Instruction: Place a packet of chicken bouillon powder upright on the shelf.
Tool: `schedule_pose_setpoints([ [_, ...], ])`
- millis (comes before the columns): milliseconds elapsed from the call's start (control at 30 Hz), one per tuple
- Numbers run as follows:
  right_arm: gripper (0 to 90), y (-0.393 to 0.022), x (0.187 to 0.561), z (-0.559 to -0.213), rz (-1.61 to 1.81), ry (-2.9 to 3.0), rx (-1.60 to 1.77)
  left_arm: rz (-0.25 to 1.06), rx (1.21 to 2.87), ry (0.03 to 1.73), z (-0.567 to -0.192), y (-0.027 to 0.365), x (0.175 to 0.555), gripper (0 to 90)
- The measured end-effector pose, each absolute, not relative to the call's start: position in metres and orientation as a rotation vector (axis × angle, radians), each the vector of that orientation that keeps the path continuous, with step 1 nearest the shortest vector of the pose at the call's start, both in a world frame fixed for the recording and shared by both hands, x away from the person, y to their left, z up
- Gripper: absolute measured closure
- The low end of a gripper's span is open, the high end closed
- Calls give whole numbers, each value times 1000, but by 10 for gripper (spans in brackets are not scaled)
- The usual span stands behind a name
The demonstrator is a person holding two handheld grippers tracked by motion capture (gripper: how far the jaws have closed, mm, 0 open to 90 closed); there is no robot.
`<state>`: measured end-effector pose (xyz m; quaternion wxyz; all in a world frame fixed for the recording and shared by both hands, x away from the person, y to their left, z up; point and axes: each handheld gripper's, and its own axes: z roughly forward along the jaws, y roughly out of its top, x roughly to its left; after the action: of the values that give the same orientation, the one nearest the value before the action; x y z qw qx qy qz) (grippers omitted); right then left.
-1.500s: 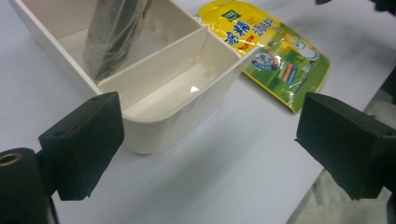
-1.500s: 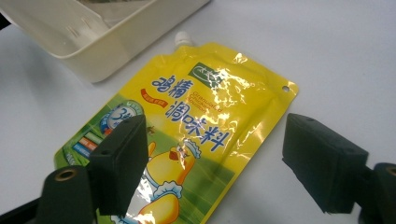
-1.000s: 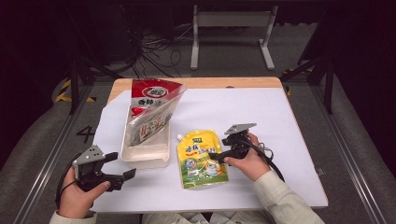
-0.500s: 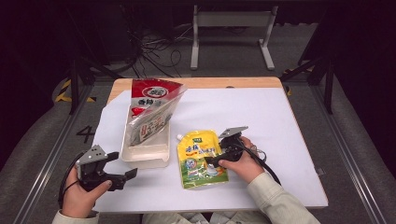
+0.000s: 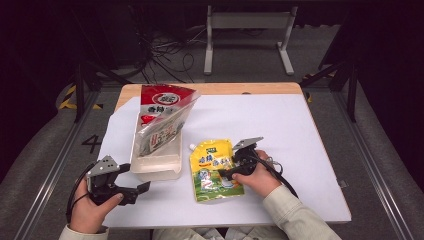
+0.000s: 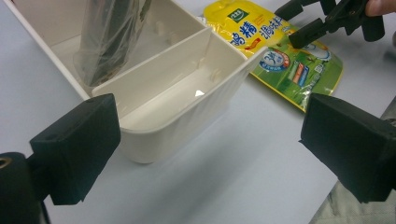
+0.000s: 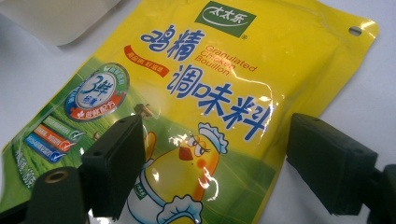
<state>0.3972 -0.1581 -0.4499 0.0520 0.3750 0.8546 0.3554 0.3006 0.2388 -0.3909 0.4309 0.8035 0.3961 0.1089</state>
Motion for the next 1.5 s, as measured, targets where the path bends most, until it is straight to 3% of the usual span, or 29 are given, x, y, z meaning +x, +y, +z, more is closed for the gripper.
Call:
schedule_pose_setpoints([
  [233,311,-155,396,-448,1039,2591,1171,279,2007,966,-386,236,298,62],
  [533,762,-152,394,-444,973,2627,1166,288,2003,940,-380,232,294,82],
  [1033,825,-151,385,-433,1010,2566,1091,261,1988,898,-381,223,293,81],
  [1500,843,-162,358,-389,1145,2441,940,285,1982,864,-382,212,293,74],
])
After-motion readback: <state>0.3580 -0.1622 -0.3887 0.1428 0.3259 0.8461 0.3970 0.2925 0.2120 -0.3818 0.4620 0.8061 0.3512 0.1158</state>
